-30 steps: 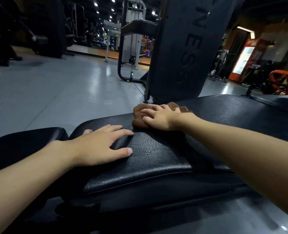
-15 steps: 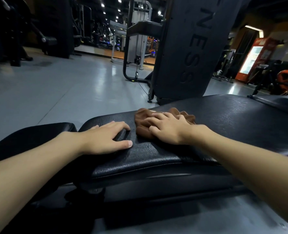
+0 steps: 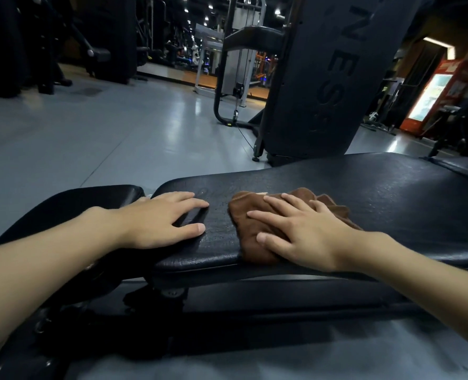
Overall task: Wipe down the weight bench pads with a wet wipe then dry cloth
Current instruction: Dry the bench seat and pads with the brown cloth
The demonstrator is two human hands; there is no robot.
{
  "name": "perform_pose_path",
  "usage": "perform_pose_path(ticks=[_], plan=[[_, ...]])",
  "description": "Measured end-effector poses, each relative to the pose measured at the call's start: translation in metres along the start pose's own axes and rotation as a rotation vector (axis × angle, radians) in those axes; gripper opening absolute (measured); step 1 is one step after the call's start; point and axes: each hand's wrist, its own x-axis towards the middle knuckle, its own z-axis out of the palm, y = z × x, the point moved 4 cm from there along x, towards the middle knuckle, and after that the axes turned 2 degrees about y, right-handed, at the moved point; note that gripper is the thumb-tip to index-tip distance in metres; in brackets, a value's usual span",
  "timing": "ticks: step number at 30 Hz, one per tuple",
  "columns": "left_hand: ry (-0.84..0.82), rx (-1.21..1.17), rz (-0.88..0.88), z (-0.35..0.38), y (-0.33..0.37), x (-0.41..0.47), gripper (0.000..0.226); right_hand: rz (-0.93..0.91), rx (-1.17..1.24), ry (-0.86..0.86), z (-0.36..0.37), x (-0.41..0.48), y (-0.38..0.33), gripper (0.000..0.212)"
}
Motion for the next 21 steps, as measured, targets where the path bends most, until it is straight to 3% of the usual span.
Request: perform_pose_path(ticks=[4,12,17,21], plan=[[0.013,0.007,0.015,0.003,0.001,0.003,0.071,0.075,0.046,-0.033,0.0,0.058,0.008,0.052],[0.008,0.006,-0.002,0.009,-0.004,0.007,0.067,0.227,0.053,-0.058,-0.002,0.167,0.014,0.054],[0.047,-0.013,0.021,0.005,-0.011,-0.002,0.073,0.179,0.069,0.006,0.001,0.145,0.004,0.05],[0.046,0.017,0.012,0.004,-0.013,-0.007,0.061,0.067,0.064,0.031,0.0,0.092,-0.019,0.045]])
